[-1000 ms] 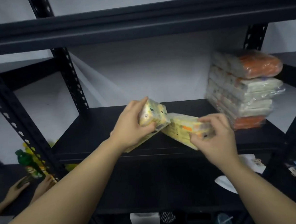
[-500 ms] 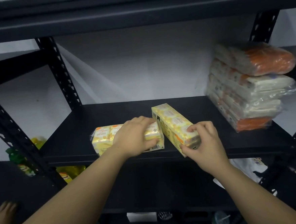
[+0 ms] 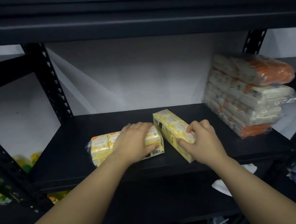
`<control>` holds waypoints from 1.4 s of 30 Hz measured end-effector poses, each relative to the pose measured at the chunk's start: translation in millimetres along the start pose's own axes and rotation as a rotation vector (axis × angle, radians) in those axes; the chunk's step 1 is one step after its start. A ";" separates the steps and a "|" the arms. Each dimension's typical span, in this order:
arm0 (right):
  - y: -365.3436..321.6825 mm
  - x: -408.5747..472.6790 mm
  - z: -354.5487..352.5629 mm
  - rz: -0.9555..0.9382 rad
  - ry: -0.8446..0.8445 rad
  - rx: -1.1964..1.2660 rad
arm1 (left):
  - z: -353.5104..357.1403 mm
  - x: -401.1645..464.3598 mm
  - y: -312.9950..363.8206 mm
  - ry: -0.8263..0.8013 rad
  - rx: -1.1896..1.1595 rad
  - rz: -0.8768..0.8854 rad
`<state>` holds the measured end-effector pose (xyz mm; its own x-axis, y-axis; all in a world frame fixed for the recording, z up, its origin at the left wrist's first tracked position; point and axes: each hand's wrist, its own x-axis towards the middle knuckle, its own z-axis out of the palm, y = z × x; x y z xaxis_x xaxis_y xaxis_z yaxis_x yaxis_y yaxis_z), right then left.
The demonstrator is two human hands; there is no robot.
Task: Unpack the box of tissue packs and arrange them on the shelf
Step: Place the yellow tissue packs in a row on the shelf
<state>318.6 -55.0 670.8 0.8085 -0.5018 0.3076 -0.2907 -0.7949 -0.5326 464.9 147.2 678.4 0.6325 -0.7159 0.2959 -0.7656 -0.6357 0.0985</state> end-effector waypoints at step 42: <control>-17.8 69.3 19.5 -0.086 -0.033 0.314 | 12.3 -0.6 -61.9 0.098 0.142 -0.173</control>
<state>389.8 -69.0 686.3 0.8411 -0.4215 0.3390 -0.0526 -0.6875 -0.7243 513.3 183.5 660.4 0.7334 -0.5655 0.3774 -0.6180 -0.7859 0.0234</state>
